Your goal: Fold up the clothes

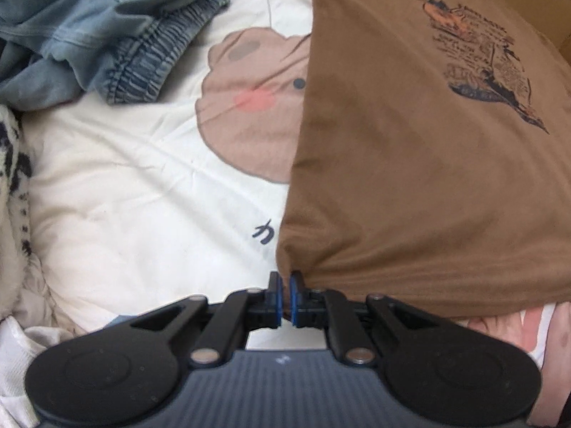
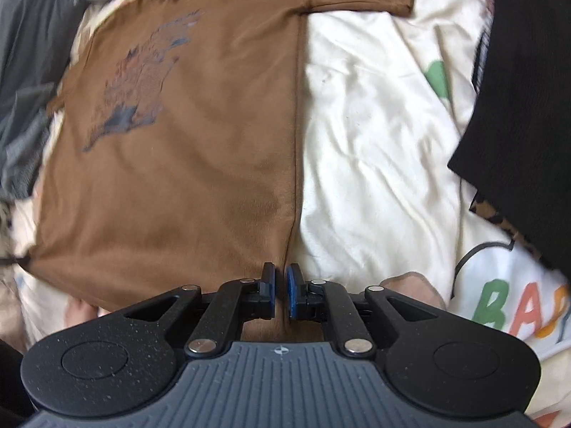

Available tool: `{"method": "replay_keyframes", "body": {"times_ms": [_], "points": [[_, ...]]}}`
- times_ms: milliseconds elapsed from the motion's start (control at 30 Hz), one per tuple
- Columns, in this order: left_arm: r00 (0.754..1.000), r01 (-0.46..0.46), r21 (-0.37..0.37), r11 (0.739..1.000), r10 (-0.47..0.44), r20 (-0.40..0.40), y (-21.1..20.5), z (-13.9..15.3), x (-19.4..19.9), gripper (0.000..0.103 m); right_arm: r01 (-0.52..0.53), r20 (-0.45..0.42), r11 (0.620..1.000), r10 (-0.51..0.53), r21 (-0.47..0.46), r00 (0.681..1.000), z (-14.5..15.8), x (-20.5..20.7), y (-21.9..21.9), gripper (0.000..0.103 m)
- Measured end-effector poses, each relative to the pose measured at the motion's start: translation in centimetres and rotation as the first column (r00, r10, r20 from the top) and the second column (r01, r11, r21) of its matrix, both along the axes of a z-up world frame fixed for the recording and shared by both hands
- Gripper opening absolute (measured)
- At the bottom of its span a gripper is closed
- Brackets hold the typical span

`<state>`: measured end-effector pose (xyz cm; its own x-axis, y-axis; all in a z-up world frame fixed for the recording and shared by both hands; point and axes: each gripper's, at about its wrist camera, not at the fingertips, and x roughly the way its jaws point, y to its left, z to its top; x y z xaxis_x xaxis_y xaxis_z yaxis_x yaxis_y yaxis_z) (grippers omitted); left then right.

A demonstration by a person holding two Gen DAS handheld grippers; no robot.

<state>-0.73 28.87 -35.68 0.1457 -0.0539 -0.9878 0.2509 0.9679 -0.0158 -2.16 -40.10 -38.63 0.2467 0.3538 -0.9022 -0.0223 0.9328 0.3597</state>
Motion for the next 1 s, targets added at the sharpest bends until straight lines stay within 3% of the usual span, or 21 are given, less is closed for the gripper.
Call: {"method": "replay_keyframes", "body": {"times_ms": [67,133,233,400,700,1000], "points": [[1.0,0.007,0.01,1.0,-0.007,-0.006,-0.2,-0.1,0.1,0.005,0.022,0.02,0.999,-0.023,0.033,1.0,0.1,-0.2,-0.8,0.034],[1.0,0.025,0.024,0.999,-0.025,-0.008,-0.6,-0.1,0.1,0.005,0.038,0.048,0.998,-0.04,0.04,0.998,0.5,-0.6,-1.8,0.042],[0.999,0.052,0.043,0.998,-0.051,-0.007,-1.1,-0.1,0.0,0.005,0.036,0.071,0.999,-0.038,0.032,0.997,0.9,-1.2,-3.0,0.042],[0.998,0.069,0.068,0.995,-0.068,-0.007,-1.8,0.1,-0.3,0.005,-0.068,0.086,0.997,0.07,-0.029,0.994,1.1,-3.0,-3.5,0.042],[0.996,0.085,0.099,0.991,-0.083,-0.026,-2.3,0.2,-1.0,0.005,-0.202,0.112,0.977,0.21,-0.074,0.971,-0.4,-5.8,-1.2,0.042],[0.995,0.097,0.108,0.989,-0.094,-0.03,-2.6,0.0,-1.6,0.005,-0.203,0.148,0.975,0.214,-0.089,0.965,-1.7,-5.3,0.4,0.042]]}}
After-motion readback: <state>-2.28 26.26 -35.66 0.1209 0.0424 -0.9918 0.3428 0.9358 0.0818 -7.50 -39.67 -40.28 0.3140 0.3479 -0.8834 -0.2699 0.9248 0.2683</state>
